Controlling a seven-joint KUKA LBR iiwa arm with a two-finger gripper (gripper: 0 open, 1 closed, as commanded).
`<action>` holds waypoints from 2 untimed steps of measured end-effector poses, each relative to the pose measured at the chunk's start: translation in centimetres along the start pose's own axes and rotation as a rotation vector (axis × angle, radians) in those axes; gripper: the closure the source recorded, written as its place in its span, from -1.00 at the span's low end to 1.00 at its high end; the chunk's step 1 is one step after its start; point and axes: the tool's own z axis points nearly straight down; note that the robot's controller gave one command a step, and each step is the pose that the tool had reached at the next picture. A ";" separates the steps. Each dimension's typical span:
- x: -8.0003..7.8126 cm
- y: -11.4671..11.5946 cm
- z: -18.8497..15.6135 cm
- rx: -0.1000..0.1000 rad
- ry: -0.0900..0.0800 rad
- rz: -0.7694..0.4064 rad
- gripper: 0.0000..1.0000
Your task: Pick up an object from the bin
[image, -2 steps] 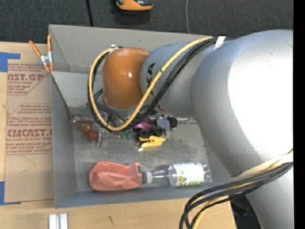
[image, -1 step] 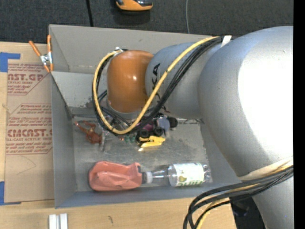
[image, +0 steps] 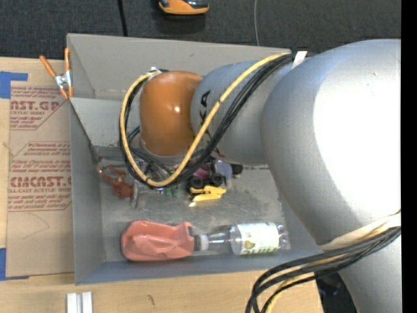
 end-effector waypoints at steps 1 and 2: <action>1.2 1.5 3.2 -0.001 0.000 -0.007 1.00; 0.9 1.7 -0.2 0.001 0.003 -0.021 1.00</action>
Offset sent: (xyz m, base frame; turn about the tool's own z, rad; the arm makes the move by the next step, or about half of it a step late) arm -0.0089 0.0170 0.0183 -0.0253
